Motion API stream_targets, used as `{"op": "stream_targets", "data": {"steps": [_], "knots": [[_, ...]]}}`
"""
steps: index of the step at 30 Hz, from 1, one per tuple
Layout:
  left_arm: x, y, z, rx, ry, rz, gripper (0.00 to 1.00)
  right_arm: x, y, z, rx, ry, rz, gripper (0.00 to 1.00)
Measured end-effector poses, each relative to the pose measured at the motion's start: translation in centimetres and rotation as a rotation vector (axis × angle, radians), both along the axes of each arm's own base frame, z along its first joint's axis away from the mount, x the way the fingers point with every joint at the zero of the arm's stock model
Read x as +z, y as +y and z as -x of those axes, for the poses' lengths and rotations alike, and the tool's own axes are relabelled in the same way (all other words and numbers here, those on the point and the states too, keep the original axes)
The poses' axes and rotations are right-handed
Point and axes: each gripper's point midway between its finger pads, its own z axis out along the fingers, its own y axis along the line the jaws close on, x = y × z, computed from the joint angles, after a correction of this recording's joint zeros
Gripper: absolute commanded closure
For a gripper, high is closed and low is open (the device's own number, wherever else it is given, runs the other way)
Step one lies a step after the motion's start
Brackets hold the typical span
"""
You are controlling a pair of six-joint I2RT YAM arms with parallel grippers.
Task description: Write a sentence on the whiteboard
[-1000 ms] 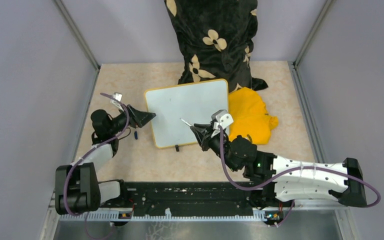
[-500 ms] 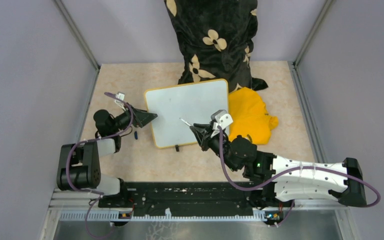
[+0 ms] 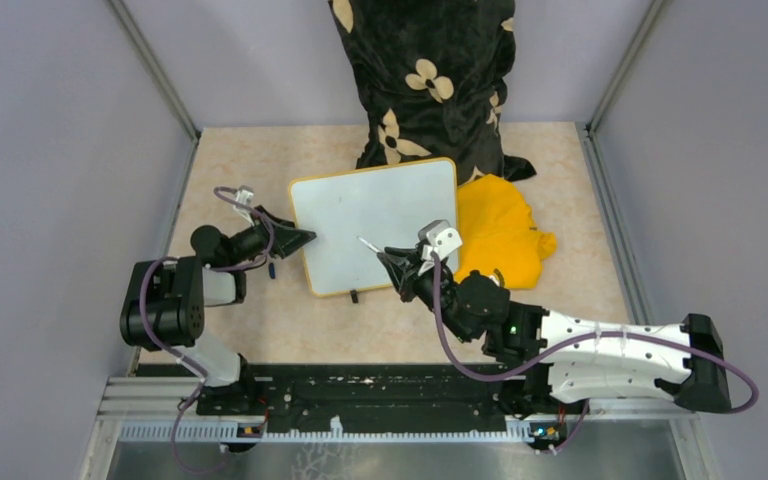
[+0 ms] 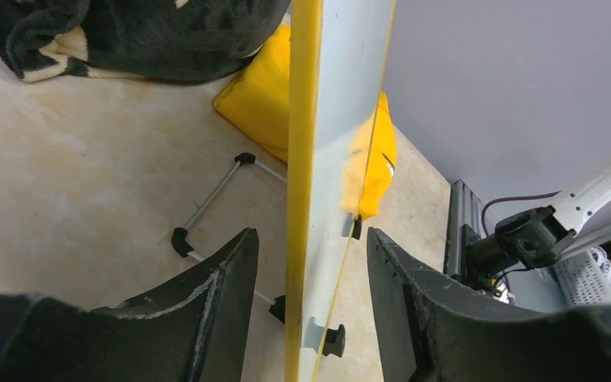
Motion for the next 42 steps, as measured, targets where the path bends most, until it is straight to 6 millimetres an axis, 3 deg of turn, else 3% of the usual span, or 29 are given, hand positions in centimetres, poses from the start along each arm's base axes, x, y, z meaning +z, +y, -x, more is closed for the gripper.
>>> {"op": "stream_targets", "data": {"steps": [17,32,42], "knots": [[-1.4,-0.5,0.6,-0.063,0.075,0.046,0.66,-1.9,1.3,-0.2,0.007,0.017,0.055,1.00],[-1.5,-0.8,0.9,-0.083,0.083,0.046,0.89,-1.6,2.1,-0.2,0.016,0.029,0.047,1.00],[-1.5,-0.8,1.0,-0.086,0.085,0.047,0.98,-0.8,4.0,-1.4,-0.030,0.024,0.073,1.00]]}}
